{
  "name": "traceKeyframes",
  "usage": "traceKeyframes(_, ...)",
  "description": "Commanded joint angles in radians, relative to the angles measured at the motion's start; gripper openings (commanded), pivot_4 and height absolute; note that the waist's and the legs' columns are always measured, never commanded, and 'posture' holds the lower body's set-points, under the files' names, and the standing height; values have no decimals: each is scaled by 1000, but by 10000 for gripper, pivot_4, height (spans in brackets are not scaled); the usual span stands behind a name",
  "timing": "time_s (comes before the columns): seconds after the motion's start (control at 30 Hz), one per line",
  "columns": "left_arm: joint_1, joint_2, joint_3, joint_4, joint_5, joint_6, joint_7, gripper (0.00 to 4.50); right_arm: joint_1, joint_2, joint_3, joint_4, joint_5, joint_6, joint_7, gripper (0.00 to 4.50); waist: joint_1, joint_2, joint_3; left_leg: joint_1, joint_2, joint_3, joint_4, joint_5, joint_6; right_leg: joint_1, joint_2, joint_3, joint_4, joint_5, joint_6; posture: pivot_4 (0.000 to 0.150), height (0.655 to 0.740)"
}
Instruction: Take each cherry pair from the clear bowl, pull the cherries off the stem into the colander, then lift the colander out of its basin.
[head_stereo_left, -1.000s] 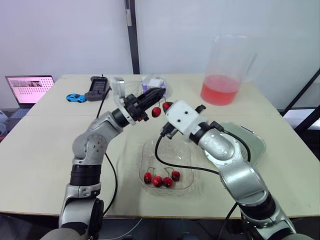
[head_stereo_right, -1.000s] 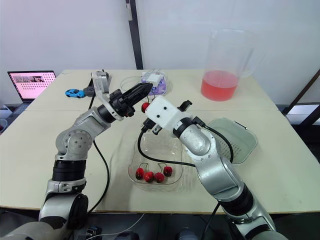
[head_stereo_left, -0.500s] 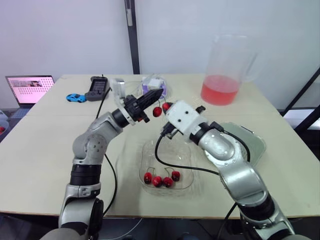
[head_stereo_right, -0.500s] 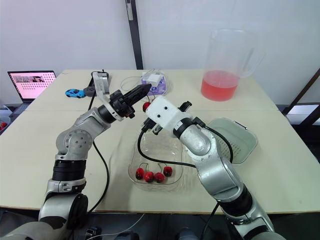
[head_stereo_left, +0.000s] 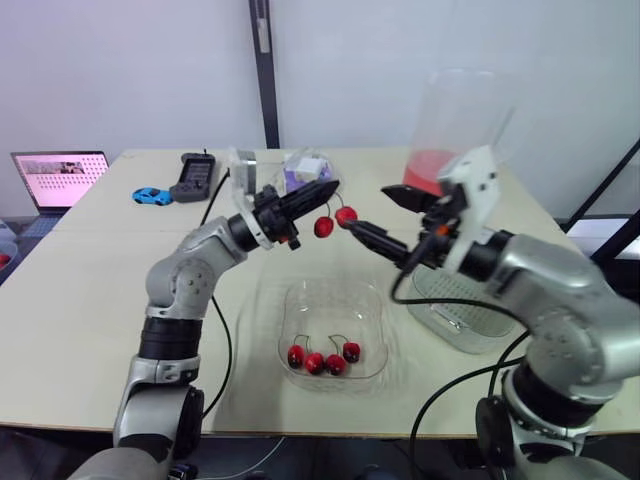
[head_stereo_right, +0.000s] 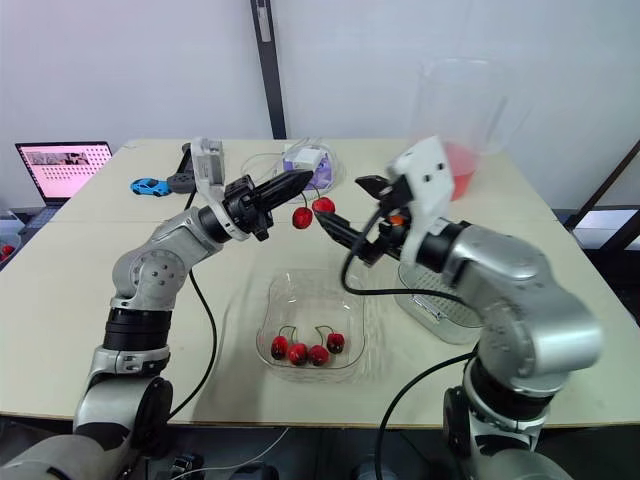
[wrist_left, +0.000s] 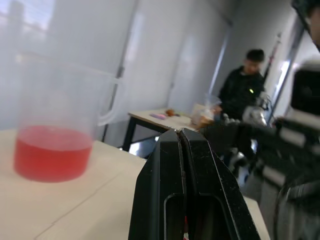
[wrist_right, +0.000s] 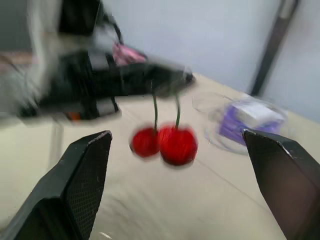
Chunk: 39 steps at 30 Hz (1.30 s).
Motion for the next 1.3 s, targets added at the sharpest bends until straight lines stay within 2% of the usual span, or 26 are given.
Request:
traceKeyframes(0.03, -27, 19, -33, -29, -21, 23, -94, 0, -51, -30, -161, 36, 211, 132, 124, 44809, 0, 0, 0, 0, 0, 0, 0, 0, 0, 0, 0, 0, 0, 0, 0, 1500, 7332)
traceKeyframes(0.07, -29, 20, -38, -28, -22, 29, -108, 0, -53, -34, -180, 45, 236, 135, 118, 44809, 0, 0, 0, 0, 0, 0, 0, 0, 0, 0, 0, 0, 0, 0, 0, 1500, 7332)
traceKeyframes(0.13, -39, 29, -60, -40, -36, 58, -158, 0, 27, -123, -88, 51, 231, 66, 114, 44809, 0, 0, 0, 0, 0, 0, 0, 0, 0, 0, 0, 0, 0, 0, 0, 1500, 7332)
traceKeyframes(0.23, -40, 31, -73, -53, -53, 89, -191, 0, 121, -188, 15, 62, 223, -32, 89, 44809, -1, 0, 0, 0, 0, 0, 0, 0, 0, 0, 0, 0, -1, 0, 0, 1500, 7332)
traceKeyframes(0.47, -39, 22, -82, -62, -45, 98, -197, 0, 208, -189, 102, 61, 273, -128, 5, 44809, 0, 0, 0, 0, 0, 0, 0, 0, 0, 0, 0, 0, -1, 0, 0, 1500, 7332)
traceKeyframes(0.73, -22, 8, -80, -85, -47, 97, -172, 0, 203, -147, 85, 83, 364, -171, -116, 44809, 0, 0, 0, 0, 0, 0, 1, 0, 0, 1, 0, 0, -1, 0, 0, 1500, 7332)
traceKeyframes(0.8, -20, 8, -80, -87, -46, 96, -170, 0, 194, -143, 74, 93, 393, -172, -139, 38880, 0, 0, 0, 0, 0, 0, 1, 0, 0, 1, 0, 0, -1, 0, 0, 1500, 7332)
traceKeyframes(0.83, -20, 9, -81, -86, -45, 95, -170, 0, 191, -146, 69, 98, 408, -172, -147, 37853, 0, 0, 0, 0, 0, 0, 1, 0, 0, 1, 0, 0, -1, 0, 0, 1500, 7332)
traceKeyframes(0.9, -19, 11, -81, -85, -42, 91, -172, 0, 191, -160, 68, 103, 434, -175, -159, 29464, 1, 0, 0, 0, 0, 0, 1, 0, 0, 1, 0, 0, -1, 0, 0, 1500, 7332)
traceKeyframes(1.3, -12, 10, -86, -86, -34, 85, -175, 0, 194, -220, 52, 147, 580, -206, -253, 29464, 1, 0, 0, 0, 0, 0, 1, 0, 0, 1, 0, 0, -1, 0, 0, 1500, 7332)
